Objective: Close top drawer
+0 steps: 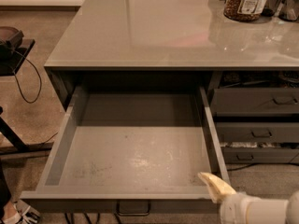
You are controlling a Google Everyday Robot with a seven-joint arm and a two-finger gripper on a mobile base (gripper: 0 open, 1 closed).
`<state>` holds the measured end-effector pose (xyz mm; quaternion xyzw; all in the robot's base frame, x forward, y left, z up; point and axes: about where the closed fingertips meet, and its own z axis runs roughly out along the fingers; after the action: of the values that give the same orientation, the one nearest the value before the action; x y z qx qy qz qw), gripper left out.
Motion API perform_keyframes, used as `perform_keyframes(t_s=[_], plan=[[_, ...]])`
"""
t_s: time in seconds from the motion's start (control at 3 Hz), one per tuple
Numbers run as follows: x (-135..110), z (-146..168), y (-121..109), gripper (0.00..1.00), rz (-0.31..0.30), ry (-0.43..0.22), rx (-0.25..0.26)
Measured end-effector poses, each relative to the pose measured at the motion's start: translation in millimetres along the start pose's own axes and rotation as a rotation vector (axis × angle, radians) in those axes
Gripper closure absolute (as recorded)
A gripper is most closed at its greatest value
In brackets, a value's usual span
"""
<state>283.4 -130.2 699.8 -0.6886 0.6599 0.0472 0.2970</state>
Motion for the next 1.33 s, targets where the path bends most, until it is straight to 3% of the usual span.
perform_keyframes(t_s=[0.33,0.67,1.33], plan=[[17.7,-15.9,15.7,0.0,0.006,0.104,0.016],[23.2,-22.0,34.0,0.0,-0.062,0.139,-0.051],[17.6,-25.3,78.6,0.0,-0.179,0.158,-0.232]])
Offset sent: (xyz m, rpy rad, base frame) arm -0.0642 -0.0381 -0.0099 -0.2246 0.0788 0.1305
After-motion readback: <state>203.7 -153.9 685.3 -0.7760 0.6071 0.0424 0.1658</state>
